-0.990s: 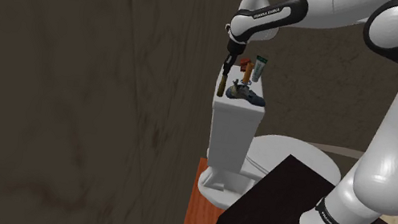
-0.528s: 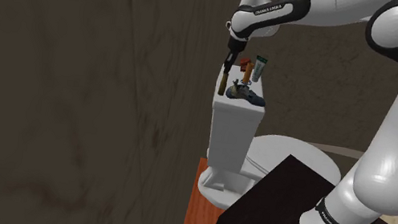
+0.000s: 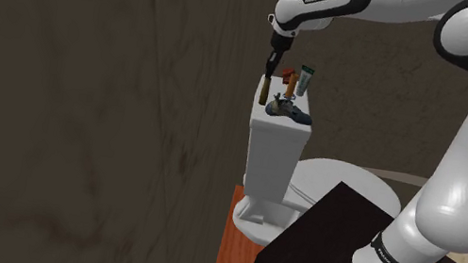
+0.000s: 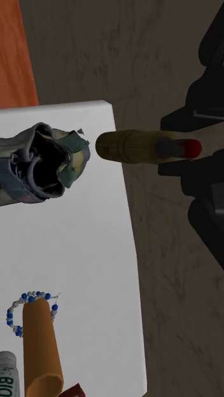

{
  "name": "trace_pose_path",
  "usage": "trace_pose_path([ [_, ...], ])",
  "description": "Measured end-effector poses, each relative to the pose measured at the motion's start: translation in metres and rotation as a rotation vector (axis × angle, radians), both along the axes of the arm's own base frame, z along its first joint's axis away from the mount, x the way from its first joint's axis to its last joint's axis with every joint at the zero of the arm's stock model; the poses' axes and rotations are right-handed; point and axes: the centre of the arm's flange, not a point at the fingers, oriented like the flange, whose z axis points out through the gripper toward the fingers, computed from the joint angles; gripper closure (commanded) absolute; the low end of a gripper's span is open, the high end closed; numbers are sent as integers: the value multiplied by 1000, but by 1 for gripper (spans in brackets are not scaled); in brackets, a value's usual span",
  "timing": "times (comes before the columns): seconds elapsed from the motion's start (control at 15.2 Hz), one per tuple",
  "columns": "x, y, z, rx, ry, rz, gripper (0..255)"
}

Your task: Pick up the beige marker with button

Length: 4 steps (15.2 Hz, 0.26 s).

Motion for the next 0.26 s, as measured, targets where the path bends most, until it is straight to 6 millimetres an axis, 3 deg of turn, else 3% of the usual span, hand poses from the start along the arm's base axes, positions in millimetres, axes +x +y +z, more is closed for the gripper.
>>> trace_pose_path([
  [0.26,0,0,21,0,-1,3,255],
])
